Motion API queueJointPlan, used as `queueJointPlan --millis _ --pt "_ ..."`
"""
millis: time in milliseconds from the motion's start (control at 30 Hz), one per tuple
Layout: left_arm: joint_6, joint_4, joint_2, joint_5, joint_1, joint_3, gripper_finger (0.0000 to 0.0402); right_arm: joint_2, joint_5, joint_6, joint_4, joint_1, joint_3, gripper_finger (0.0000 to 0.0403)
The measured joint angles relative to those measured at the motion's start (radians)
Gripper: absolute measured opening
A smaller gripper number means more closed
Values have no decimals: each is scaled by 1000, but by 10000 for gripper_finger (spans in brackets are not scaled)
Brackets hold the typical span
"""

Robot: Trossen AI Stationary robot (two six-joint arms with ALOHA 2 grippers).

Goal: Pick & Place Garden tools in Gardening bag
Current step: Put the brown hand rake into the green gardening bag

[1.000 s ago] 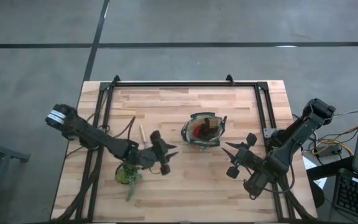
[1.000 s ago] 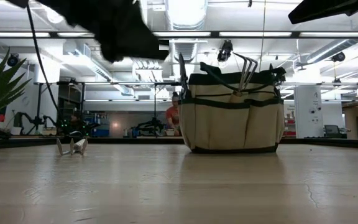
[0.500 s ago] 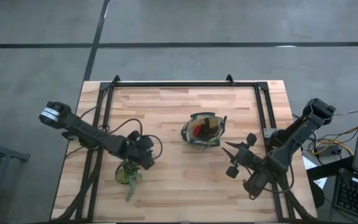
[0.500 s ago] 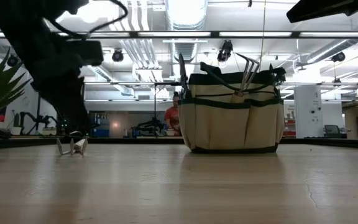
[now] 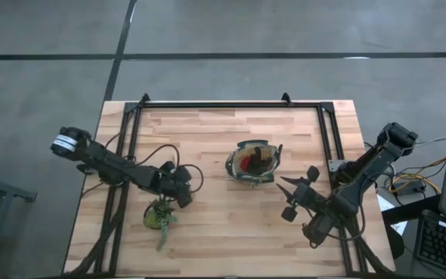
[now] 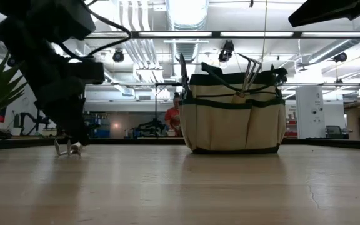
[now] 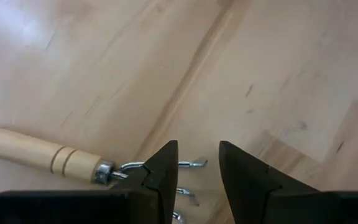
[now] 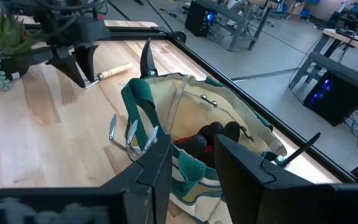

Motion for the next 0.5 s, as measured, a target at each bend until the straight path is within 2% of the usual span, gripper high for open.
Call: queueJointPlan --millis 333,500 --pt "42 14 8 37 1 -3 116 0 0 0 7 -1 -7 111" --pt "80 8 8 39 1 -11 91 0 0 0 9 -1 -7 111"
